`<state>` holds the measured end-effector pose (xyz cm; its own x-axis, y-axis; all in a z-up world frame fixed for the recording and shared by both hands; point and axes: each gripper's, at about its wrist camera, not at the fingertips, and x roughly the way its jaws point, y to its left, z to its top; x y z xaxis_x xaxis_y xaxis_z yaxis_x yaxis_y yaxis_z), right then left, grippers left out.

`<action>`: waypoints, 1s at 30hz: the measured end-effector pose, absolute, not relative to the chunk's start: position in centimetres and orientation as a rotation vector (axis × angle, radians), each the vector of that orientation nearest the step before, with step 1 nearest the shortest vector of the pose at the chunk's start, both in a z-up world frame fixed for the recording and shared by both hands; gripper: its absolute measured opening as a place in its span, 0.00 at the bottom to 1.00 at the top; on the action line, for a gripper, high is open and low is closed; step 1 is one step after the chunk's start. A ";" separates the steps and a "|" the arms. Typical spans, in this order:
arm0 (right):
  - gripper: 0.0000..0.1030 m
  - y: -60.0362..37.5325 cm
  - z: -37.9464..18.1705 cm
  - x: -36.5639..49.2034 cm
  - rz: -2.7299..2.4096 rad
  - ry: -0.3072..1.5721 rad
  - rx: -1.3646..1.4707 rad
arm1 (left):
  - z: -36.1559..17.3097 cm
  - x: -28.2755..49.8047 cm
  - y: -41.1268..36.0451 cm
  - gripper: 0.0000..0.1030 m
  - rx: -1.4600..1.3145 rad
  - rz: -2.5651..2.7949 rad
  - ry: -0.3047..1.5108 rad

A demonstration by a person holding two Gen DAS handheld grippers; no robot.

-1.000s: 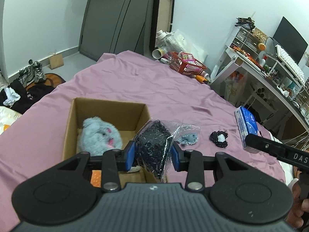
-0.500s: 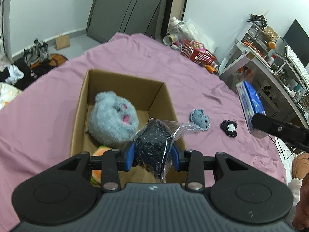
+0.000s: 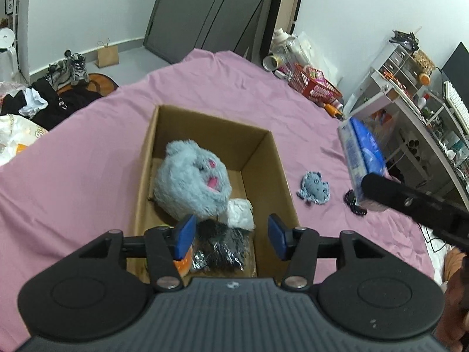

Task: Organize soft objects
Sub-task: 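Carry bead bag and tissue pack over the box and open both grippers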

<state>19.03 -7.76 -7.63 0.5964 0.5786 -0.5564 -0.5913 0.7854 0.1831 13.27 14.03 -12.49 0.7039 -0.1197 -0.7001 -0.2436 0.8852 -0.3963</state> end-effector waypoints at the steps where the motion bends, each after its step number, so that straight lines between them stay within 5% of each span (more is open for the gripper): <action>1: 0.51 -7.6 -7.7 19.0 0.683 0.643 -0.020 | -12.4 13.3 14.2 0.52 -0.489 0.077 0.794; 9: 0.51 -6.8 -8.3 19.1 0.708 0.672 -0.006 | -12.1 13.3 14.8 0.52 -0.472 0.115 0.809; 20: 0.52 -5.5 -10.5 19.0 0.742 0.750 -0.024 | -11.7 12.5 15.3 0.73 -0.429 0.199 0.830; 30: 0.66 -6.7 -9.5 18.7 0.741 0.733 -0.015 | -11.0 12.2 14.8 0.80 -0.396 0.249 0.851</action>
